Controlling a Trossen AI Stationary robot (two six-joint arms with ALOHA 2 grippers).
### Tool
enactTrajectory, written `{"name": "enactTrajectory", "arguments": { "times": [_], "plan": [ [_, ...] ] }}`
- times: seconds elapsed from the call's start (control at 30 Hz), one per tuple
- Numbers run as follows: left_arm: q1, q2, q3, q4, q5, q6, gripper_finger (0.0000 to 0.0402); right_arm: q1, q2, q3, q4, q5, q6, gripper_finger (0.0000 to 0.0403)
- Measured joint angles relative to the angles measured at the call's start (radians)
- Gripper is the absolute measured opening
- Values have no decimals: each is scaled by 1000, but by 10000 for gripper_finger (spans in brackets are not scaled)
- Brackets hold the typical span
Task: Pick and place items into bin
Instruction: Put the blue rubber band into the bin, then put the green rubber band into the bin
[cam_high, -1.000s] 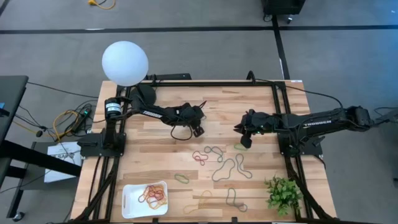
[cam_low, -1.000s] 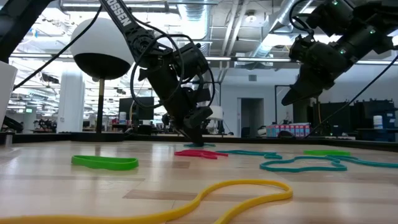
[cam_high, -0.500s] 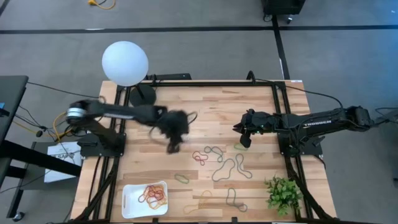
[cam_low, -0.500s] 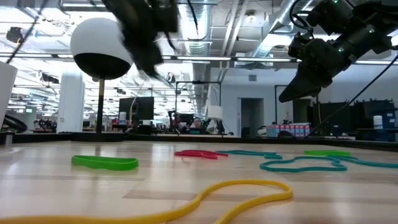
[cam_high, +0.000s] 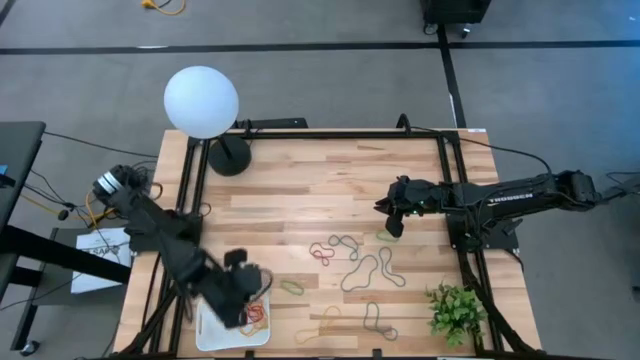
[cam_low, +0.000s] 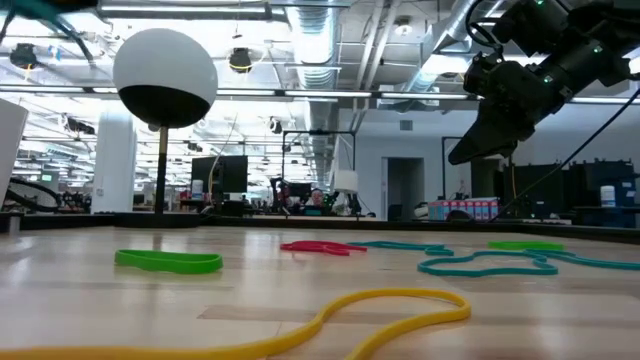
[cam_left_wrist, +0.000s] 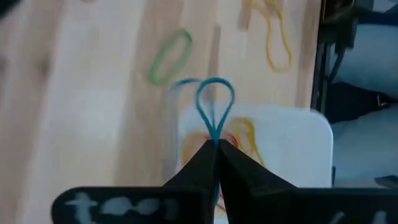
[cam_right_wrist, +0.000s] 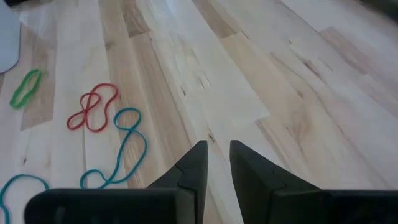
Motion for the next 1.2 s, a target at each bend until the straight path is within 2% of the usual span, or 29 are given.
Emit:
{"name": "enactTrajectory", "arguments": {
  "times": [0.2,0.4,0.67,0.87,0.97,1.1,1.2],
  "plan": [
    [-93,141,0,14,4,-207,0,-1,20,0,3,0,10,63],
    [-92,249,-1,15,30,-298,3,-1,33,0,7,0,10,63],
    [-56,266,-1,20,49,-291,23,-1,61,0,75,0,9,63],
    [-40,266,-1,19,58,-344,49,-1,71,0,75,-2,9,63],
    [-39,266,0,19,75,-310,63,1,71,0,70,-23,9,63],
    [-39,266,0,19,76,-233,70,21,70,0,21,-82,48,63],
    [-37,266,0,9,75,-228,70,72,70,0,-70,-62,118,63]
  ]
}}
